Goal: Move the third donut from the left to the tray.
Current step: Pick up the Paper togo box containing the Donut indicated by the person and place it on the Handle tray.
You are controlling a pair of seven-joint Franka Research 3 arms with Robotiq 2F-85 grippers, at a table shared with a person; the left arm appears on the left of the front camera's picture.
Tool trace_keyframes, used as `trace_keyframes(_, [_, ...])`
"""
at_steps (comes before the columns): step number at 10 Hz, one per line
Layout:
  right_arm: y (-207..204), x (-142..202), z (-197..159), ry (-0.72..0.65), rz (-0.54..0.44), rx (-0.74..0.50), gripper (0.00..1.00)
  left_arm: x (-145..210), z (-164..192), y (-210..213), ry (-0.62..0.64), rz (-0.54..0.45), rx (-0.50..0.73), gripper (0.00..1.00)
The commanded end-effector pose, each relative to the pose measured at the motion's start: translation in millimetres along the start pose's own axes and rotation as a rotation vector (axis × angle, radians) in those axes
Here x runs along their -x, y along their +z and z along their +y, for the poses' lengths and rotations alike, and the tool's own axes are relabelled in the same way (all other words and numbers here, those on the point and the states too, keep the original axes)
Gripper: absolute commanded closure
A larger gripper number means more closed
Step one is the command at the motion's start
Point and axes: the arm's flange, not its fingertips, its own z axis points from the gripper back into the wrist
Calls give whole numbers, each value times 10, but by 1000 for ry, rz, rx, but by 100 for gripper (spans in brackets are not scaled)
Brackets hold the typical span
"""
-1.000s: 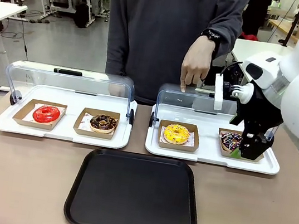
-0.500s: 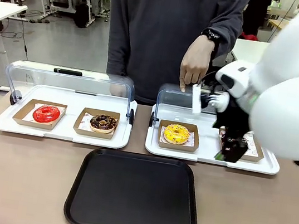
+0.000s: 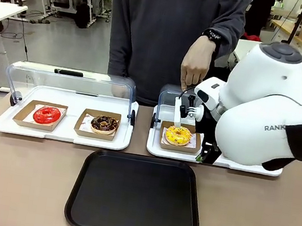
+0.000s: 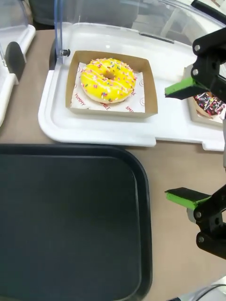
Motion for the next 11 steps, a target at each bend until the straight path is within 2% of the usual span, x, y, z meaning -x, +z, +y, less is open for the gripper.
trace_keyframes(1, [-122,-19,-159,-6,35,62,0,-5,-12,9,-2,-12,5,0])
trace_keyframes(5, [-561,25,-339,-23,67,61,0,-5,-12,9,-2,-12,5,0])
trace_keyframes(11, [-946,92,-476,-20,63,139,0,-5,-12,9,-2,-12,5,0])
